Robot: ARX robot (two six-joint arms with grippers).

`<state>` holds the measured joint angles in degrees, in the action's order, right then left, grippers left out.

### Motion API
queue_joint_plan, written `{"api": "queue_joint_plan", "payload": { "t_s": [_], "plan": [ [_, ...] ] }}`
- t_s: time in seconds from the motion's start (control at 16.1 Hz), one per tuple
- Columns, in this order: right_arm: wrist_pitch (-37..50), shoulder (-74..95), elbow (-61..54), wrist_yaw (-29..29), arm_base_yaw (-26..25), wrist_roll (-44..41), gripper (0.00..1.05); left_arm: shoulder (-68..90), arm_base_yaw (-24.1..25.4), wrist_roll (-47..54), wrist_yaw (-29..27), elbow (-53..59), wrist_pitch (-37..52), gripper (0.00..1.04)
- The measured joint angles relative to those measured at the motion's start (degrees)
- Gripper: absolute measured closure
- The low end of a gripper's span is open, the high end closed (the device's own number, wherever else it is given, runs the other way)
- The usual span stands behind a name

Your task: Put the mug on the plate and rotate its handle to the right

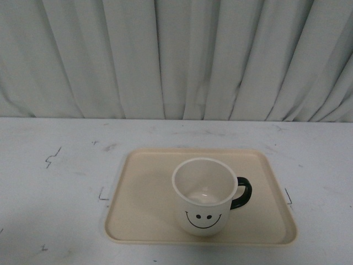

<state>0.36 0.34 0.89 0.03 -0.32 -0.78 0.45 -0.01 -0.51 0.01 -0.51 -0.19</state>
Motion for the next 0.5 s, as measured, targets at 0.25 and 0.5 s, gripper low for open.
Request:
{"api": "queue_joint_plan", "payload": {
  "t_s": [0.25, 0.5],
  "plan": [
    [-0.6, -0.1, -0.2, 0.0, 0.0, 0.0, 0.65, 0.0, 0.0, 0.0, 0.0, 0.0, 0.0, 0.07],
    [-0.6, -0.1, -0.2, 0.0, 0.0, 0.0, 0.1, 0.0, 0.0, 0.0, 0.0, 0.0, 0.0, 0.07]
  ]
}}
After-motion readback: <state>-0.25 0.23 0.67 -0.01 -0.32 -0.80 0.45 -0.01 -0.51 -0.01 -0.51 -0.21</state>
